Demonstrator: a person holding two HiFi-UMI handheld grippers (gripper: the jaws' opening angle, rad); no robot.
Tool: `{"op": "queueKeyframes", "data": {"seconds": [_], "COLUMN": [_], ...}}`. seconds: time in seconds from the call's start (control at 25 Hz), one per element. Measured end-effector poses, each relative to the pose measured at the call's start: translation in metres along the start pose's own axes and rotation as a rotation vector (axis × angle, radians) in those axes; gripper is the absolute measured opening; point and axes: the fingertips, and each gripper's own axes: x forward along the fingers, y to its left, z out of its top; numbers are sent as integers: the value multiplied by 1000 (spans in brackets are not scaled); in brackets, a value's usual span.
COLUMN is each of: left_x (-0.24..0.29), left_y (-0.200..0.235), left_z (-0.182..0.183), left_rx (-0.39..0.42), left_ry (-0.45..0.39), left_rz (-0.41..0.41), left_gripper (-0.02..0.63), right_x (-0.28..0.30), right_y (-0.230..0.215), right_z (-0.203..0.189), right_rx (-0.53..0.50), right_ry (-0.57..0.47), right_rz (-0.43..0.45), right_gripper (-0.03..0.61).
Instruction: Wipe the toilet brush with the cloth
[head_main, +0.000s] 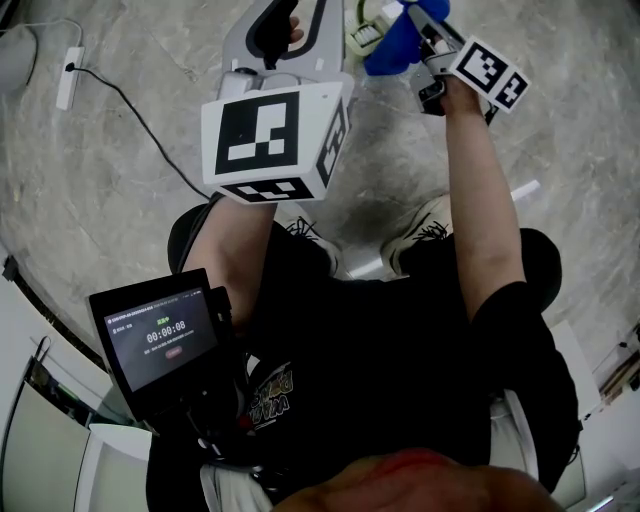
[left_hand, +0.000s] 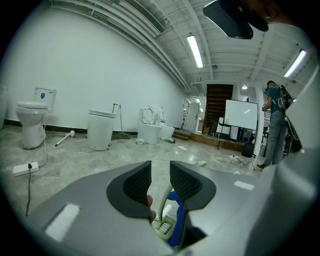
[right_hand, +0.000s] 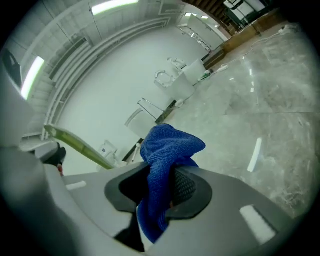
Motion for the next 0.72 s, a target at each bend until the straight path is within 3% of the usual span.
{"op": "queueKeyframes", "data": {"seconds": [0.12, 0.28, 0.36, 0.44, 0.52, 0.56, 0.64, 0.72], "left_x": [0, 1, 2, 2, 1, 1, 0, -1], "left_y": [1, 3, 6, 9, 10, 9, 9, 8], "left_z": [1, 0, 1, -1, -1, 1, 4, 3], "left_rx": [7, 10, 15, 14, -3, -12, -15, 3], "left_ry": [-3, 3, 3, 8, 10, 9, 3, 5], "left_rz": [6, 10, 17, 26, 26, 24, 22, 23], "left_gripper": [117, 117, 117, 117, 117, 117, 117, 117], "right_x": [-2, 0, 5, 1, -17, -21, -12, -2], "right_y": [24, 26, 11, -15, -41, -42, -21, -2], "right_z": [23, 21, -1, -30, -50, -62, -103, -151], "right_rx": [-11, -13, 15, -17, -226, -376, -632, -759], "right_ry": [-49, -45, -4, 4, -47, -45, 55, 181], "right_rz": [89, 110, 77, -74, -355, -441, -410, -305], "right_gripper": [107, 107, 107, 107, 107, 107, 107, 107]}}
